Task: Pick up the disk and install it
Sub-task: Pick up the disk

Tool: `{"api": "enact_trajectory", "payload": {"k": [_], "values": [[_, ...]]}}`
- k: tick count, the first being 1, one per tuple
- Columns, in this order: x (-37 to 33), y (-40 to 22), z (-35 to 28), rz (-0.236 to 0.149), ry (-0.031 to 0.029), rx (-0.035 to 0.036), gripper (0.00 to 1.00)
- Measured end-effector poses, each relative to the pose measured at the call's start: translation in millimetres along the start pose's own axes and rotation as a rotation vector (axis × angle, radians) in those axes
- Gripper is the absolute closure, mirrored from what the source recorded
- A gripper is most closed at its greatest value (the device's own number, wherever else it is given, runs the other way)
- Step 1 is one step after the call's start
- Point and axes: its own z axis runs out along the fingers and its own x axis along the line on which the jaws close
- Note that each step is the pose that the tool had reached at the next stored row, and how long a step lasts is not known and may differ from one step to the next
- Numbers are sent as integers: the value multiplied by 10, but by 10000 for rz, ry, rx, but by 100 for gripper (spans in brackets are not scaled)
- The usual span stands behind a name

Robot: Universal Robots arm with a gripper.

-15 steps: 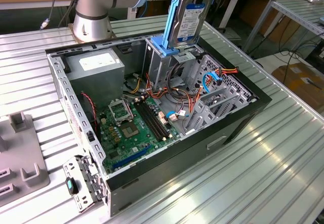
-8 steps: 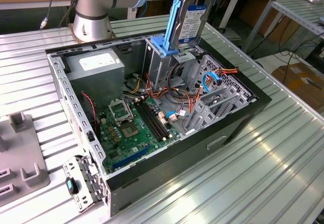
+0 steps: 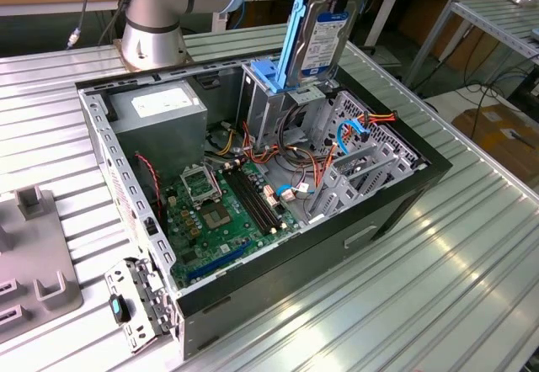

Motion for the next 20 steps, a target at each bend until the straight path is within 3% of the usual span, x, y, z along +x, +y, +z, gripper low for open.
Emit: {"api": "enact_trajectory", "payload": {"k": [10, 14, 20], "values": [[152, -3, 2, 0, 0, 0, 65], [161, -3, 2, 0, 0, 0, 65], [308, -6, 4, -1, 0, 0, 65]]}}
